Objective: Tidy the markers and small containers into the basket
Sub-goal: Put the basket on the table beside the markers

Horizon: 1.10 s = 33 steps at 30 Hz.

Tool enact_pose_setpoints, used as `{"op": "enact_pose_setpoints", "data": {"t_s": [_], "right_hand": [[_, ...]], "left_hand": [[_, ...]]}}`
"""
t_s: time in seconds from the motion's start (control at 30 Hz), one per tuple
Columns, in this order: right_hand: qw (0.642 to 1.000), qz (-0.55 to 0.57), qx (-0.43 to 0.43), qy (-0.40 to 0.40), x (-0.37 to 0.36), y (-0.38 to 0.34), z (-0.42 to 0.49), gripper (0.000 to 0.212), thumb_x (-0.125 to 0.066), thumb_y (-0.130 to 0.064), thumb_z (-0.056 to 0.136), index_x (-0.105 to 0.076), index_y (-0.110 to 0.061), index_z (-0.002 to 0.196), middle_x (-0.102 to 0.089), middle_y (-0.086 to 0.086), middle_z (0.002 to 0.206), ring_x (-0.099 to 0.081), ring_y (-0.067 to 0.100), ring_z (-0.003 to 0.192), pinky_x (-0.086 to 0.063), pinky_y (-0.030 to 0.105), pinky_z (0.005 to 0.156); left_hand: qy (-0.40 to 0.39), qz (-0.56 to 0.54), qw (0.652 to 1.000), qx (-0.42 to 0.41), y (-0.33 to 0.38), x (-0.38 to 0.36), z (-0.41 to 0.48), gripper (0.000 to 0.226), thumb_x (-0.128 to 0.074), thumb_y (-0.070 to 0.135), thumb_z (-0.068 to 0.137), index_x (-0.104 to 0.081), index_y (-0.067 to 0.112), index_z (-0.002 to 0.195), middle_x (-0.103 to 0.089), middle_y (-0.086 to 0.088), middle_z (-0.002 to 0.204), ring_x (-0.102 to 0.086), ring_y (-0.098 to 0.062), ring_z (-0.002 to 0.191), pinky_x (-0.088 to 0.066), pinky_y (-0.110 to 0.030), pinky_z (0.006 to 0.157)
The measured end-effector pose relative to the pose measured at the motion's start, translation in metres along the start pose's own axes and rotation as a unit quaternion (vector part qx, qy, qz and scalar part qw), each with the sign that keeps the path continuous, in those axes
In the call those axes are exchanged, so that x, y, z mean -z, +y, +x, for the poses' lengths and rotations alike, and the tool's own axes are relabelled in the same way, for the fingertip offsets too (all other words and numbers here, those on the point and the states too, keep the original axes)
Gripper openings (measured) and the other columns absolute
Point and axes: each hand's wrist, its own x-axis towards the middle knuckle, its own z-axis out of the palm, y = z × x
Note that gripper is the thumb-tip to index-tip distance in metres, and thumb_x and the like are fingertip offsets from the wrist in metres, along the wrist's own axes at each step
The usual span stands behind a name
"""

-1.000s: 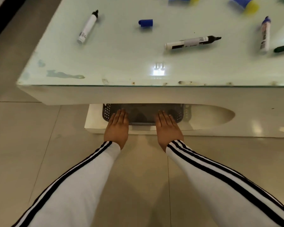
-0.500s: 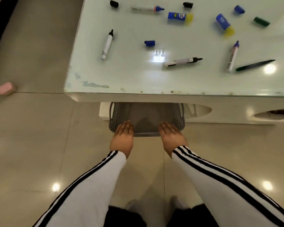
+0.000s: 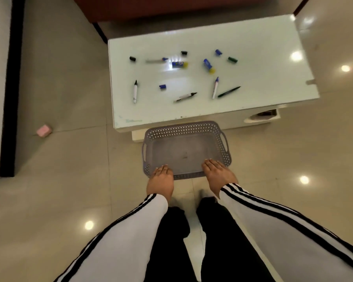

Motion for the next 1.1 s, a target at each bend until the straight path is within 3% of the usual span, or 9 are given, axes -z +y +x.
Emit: {"op": "enact_pose_setpoints", "data": {"t_s": [0.17,0.4,0.77,0.97,1.1], "right_hand": [[0.996,0.009,-0.057,0.069,0.07,0.041,-0.063,0.063,-0.029,-0.005,0.096,-0.011,-0.01,0.156,-0.01,0.007,0.164,-0.007,0.021,0.151,-0.005,0.035,0.123],[0.983,0.016,-0.113,0.144,0.133,0.15,-0.081,0.063,-0.03,-0.005,0.096,-0.013,-0.011,0.156,-0.012,0.006,0.164,-0.008,0.02,0.151,-0.005,0.035,0.123],[0.986,-0.001,-0.095,0.136,0.187,0.454,-0.01,0.064,-0.028,-0.006,0.095,-0.011,-0.012,0.157,-0.009,0.007,0.165,-0.005,0.02,0.152,-0.002,0.034,0.122],[0.989,-0.003,-0.049,0.14,0.166,0.582,0.084,0.063,-0.037,-0.001,0.092,-0.027,-0.011,0.153,-0.026,0.008,0.16,-0.02,0.022,0.149,-0.011,0.034,0.12],[0.991,0.001,-0.029,0.133,0.137,0.618,0.14,0.059,-0.057,0.005,0.078,-0.055,-0.005,0.136,-0.055,0.014,0.141,-0.049,0.03,0.133,-0.036,0.041,0.111]], "left_hand": [[0.038,0.02,0.998,-0.049,0.06,0.088,-0.012,0.054,-0.026,0.0,0.095,-0.029,0.007,0.149,-0.026,-0.01,0.159,-0.023,-0.022,0.147,-0.014,-0.034,0.121],[0.082,0.068,0.989,-0.103,0.16,0.169,0.049,0.056,-0.03,0.001,0.093,-0.029,0.006,0.149,-0.027,-0.011,0.159,-0.024,-0.025,0.146,-0.013,-0.035,0.121],[0.078,0.054,0.99,-0.099,0.394,0.211,0.253,0.054,-0.026,0.003,0.096,-0.027,0.005,0.15,-0.024,-0.011,0.16,-0.021,-0.024,0.147,-0.011,-0.035,0.122],[0.073,0.055,0.994,-0.066,0.462,0.182,0.38,0.049,-0.026,0.005,0.097,-0.033,0.005,0.146,-0.028,-0.013,0.158,-0.026,-0.026,0.146,-0.014,-0.036,0.121],[0.058,0.057,0.996,-0.044,0.472,0.159,0.426,0.05,-0.026,0.004,0.097,-0.032,0.005,0.146,-0.023,-0.014,0.16,-0.022,-0.026,0.147,-0.01,-0.035,0.122]]}}
